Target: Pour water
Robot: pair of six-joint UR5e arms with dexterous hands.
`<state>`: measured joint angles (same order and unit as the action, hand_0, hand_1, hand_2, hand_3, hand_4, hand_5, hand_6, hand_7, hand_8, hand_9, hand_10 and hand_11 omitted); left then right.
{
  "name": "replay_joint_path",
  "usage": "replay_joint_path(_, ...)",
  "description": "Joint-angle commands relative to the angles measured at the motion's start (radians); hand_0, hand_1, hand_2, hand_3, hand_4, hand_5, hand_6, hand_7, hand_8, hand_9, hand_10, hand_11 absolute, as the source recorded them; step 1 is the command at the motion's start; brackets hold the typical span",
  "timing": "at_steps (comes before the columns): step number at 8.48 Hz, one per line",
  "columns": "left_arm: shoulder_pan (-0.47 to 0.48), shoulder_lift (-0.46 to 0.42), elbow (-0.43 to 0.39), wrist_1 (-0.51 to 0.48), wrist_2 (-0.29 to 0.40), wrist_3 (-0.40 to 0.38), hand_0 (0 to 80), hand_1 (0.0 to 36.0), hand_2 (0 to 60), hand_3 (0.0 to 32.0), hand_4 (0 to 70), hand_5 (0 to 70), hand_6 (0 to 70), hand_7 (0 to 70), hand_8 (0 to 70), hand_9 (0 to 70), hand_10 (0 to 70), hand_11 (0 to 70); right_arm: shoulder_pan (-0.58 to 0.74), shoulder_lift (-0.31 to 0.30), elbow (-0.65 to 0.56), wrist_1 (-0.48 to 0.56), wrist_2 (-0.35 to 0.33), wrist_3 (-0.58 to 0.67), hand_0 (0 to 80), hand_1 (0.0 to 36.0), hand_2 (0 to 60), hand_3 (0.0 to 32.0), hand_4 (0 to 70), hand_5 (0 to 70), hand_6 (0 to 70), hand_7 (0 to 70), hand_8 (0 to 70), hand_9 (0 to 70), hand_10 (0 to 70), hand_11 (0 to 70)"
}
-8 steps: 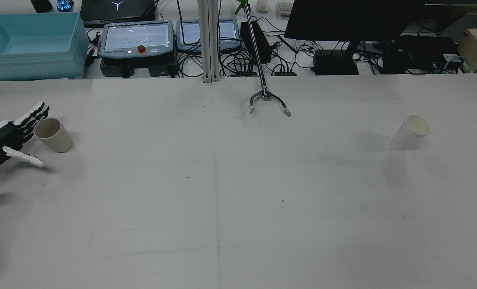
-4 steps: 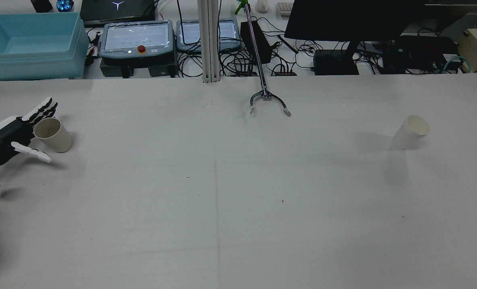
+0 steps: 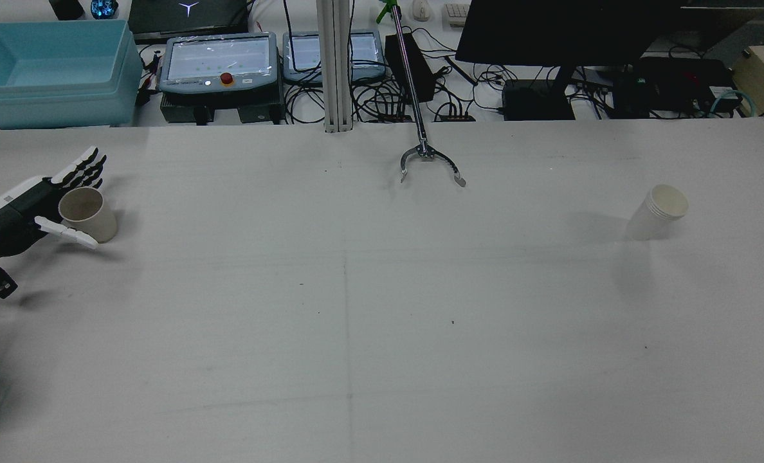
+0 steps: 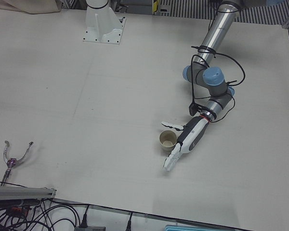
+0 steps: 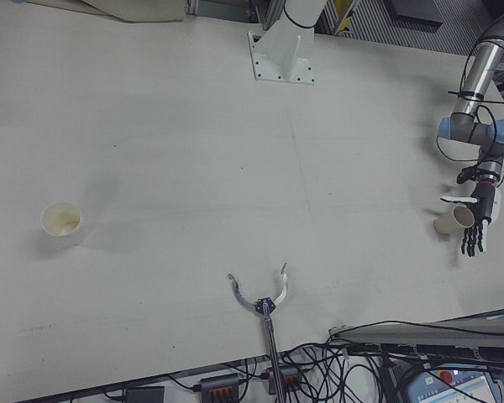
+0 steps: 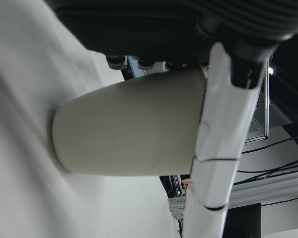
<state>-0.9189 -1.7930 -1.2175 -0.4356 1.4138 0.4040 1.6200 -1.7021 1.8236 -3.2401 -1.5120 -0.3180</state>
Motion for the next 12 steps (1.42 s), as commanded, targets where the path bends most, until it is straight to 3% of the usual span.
replay_joint_path(1,0.005,-0.008,0.015,0.006,-0.001,0.001,71.4,31.3,0.0,5.0,0.0,0.6,0.0,3.5,0.0,0.0,0.0,3.4,-0.002,0.001,-0.006,0.000,0.003,-0.006,45.4,11.6,13.9,0.0,15.6,12.4,3.1,6.0,0.0,0.0,0.0,0.0)
replay_joint_path(3,0.006,-0.008,0.029,0.005,-0.001,-0.001,70.2,30.9,0.0,5.0,0.0,0.7,0.0,3.4,0.0,0.0,0.0,3.5,-0.002,0.002,-0.006,0.000,0.004,-0.006,45.3,11.5,13.8,0.0,15.9,12.4,3.1,5.8,0.0,0.0,0.0,0.0)
replay_joint_path(7,0.006,-0.005,0.029,0.006,0.001,-0.002,68.1,29.8,0.0,0.2,2.5,3.1,0.0,2.9,0.0,0.0,0.4,3.9,-0.002,0.004,-0.006,0.000,0.004,-0.006,45.3,11.6,13.9,0.0,15.2,12.5,2.9,5.6,0.0,0.0,0.0,0.0)
replay_joint_path(10,0.003,0.000,0.027,0.014,0.001,-0.008,67.7,27.2,0.0,0.0,21.9,15.2,0.0,3.1,0.0,0.0,0.9,4.0,-0.002,0.004,-0.006,0.000,0.004,-0.004,45.3,11.6,13.9,0.0,15.0,12.5,2.9,5.4,0.0,0.0,0.0,0.0)
replay_joint_path(11,0.003,0.001,0.027,0.020,0.001,-0.010,69.8,29.5,7.3,0.0,28.7,18.5,0.0,5.4,0.0,0.0,1.7,5.3,-0.002,0.004,-0.006,0.000,0.004,-0.006,45.3,11.6,13.9,0.0,14.9,12.6,2.8,5.3,0.0,0.0,0.0,0.0)
replay_joint_path(12,0.002,0.001,0.026,0.026,0.001,-0.010,71.6,35.8,38.2,0.0,32.9,22.0,0.0,7.3,0.0,0.0,2.6,6.8,-0.002,0.004,-0.006,0.000,0.006,-0.006,45.3,11.6,13.9,0.0,15.0,12.7,2.9,5.4,0.0,0.0,0.0,0.0)
